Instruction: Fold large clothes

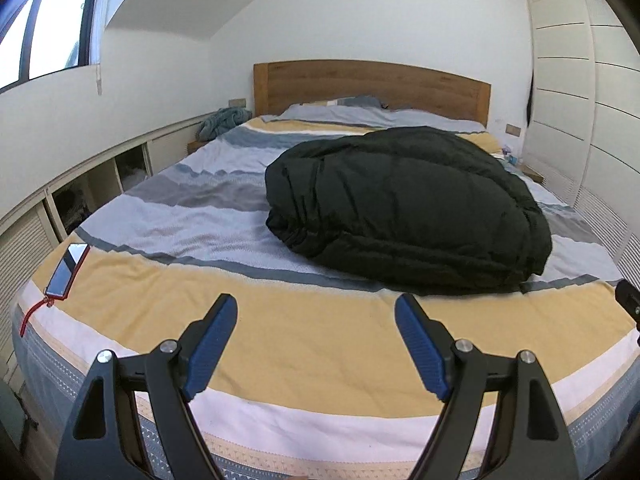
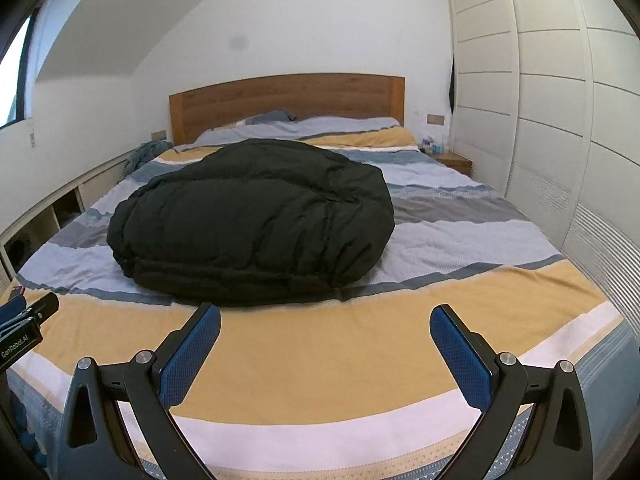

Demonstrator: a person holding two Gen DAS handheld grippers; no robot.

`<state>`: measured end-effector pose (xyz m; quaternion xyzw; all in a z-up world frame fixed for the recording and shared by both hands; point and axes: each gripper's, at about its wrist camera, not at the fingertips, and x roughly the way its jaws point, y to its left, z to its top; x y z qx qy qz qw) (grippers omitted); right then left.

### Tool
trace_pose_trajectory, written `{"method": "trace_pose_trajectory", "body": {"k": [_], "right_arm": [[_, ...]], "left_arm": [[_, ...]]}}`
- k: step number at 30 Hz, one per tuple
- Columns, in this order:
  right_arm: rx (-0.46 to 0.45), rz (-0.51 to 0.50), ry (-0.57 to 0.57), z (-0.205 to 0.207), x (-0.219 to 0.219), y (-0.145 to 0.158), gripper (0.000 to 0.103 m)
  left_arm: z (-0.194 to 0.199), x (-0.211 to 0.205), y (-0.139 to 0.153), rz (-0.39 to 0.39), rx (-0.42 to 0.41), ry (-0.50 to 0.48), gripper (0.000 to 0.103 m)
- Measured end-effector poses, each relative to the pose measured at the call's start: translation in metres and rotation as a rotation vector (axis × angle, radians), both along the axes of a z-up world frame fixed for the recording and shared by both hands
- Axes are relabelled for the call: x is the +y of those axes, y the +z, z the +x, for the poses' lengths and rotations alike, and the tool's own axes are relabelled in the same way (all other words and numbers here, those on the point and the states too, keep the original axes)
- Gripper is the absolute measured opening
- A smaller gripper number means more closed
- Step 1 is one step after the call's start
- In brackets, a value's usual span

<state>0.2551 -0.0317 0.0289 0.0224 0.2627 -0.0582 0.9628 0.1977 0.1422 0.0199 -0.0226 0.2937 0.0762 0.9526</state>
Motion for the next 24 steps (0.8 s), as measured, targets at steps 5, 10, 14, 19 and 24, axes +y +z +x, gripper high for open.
{"method": "trace_pose_trajectory", "body": {"k": [5,10,14,19,24], "right_arm": [[-0.028,-0.002,-0.002,-0.010,0.002,0.009,0.103],[-0.044,-0.008,0.003,-0.018,0.002,0.015,0.103],[-0.049,-0.011,0.006,-0.022,0.002,0.017,0.103],[-0.054,-0.009,0.008,-0.026,0.002,0.018,0.103],[-0.053,-0.012,0.019,-0.030,0.005,0.016,0.103]], "left_arm": [[-0.009,-0.003,0.006,0.000,-0.014,-0.013,0.080],[-0.017,-0.007,0.010,0.001,-0.022,-0.023,0.080],[-0.023,-0.009,0.012,0.002,-0.027,-0.028,0.080],[-0.029,-0.012,0.014,0.010,-0.033,-0.036,0.080],[-0.033,-0.014,0.014,0.017,-0.034,-0.037,0.080]]}}
